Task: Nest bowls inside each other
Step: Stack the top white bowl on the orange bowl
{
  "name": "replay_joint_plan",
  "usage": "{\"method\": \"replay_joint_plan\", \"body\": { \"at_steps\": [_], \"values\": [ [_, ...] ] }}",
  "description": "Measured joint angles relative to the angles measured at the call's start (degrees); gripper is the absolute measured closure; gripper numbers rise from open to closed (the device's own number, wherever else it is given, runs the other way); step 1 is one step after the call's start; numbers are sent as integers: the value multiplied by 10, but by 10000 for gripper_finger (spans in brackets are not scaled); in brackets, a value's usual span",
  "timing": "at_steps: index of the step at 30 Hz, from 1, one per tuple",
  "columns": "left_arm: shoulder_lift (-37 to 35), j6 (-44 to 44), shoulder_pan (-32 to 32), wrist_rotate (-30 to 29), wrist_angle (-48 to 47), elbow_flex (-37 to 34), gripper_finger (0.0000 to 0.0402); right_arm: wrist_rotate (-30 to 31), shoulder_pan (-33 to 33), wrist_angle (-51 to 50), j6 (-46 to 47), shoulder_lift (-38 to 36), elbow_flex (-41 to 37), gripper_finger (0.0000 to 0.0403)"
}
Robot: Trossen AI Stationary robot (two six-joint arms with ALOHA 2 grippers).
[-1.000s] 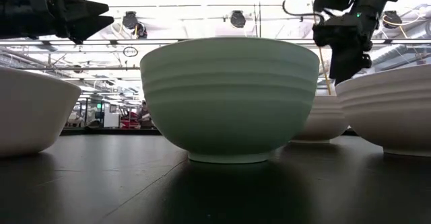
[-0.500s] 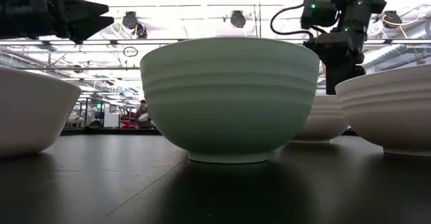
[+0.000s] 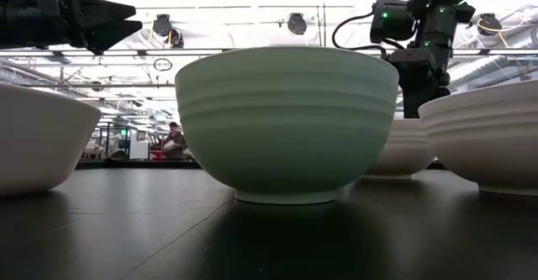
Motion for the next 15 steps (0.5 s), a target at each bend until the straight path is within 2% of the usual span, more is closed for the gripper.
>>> {"method": "replay_joint_plan", "body": {
  "at_steps": [15],
  "values": [
    [0, -1, 0, 3, -2, 0, 96, 0, 0, 11, -16, 42, 0, 200]
  ]
}}
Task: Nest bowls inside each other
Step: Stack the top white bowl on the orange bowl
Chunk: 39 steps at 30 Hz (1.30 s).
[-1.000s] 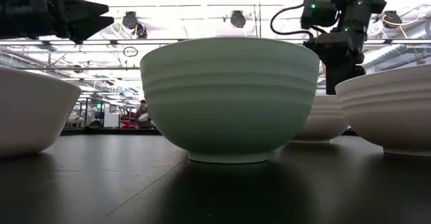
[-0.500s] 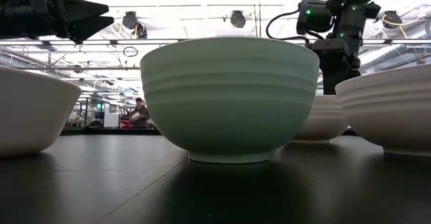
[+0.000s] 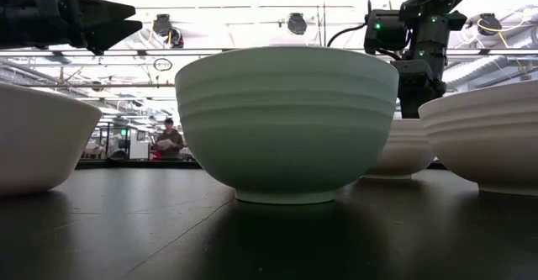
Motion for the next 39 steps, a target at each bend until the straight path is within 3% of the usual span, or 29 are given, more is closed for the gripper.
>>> {"method": "replay_joint_plan", "body": {
  "at_steps": [8, 22, 39],
  "values": [
    [0, 0, 0, 1, -2, 0, 101, 0, 0, 5, -10, 0, 0, 250],
    [0, 0, 0, 1, -2, 0, 99, 0, 0, 26, -27, 0, 0, 395],
    [0, -2, 0, 1, -17, 0, 103, 3, 0, 48, -42, 0, -1, 401]
  ]
}}
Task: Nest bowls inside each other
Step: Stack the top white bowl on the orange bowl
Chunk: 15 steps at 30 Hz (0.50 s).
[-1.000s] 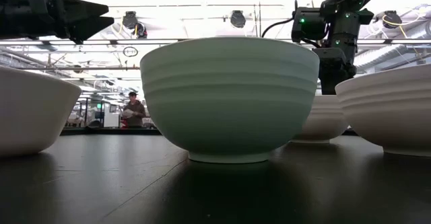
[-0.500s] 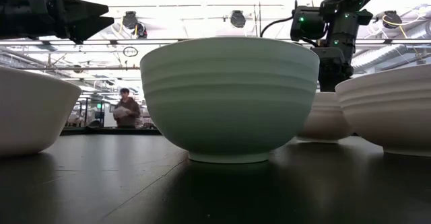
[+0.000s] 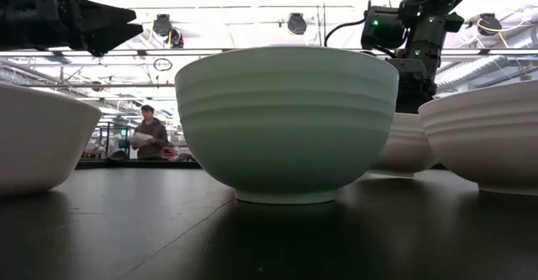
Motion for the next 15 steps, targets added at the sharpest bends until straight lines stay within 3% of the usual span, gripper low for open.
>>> {"method": "replay_joint_plan", "body": {
  "at_steps": [10, 15],
  "values": [
    [0, 3, 0, 0, 1, 0, 102, -4, 0, 73, -58, -21, 0, 402],
    [0, 3, 0, -1, 1, 0, 99, -47, 4, 139, -70, -67, -22, 402]
  ]
}}
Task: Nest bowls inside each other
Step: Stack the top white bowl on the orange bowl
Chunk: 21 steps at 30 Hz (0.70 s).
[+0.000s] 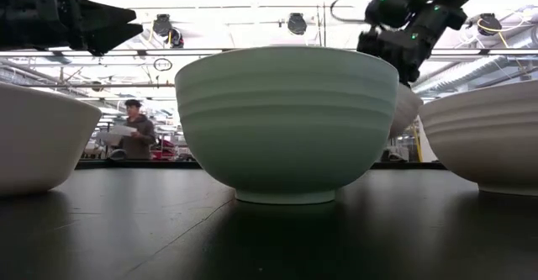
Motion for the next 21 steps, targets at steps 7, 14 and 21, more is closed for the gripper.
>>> {"method": "replay_joint_plan", "body": {
  "at_steps": [7, 14, 21],
  "values": [
    [0, 0, 0, 0, 2, 0, 97, -15, 5, 98, 2, -98, -84, 402],
    [0, 0, 0, 0, 5, 0, 98, -29, 10, 191, 14, -220, -187, 402],
    [0, 0, 0, 0, 4, 11, 100, -56, 32, 277, 36, -293, -246, 403]
  ]
}}
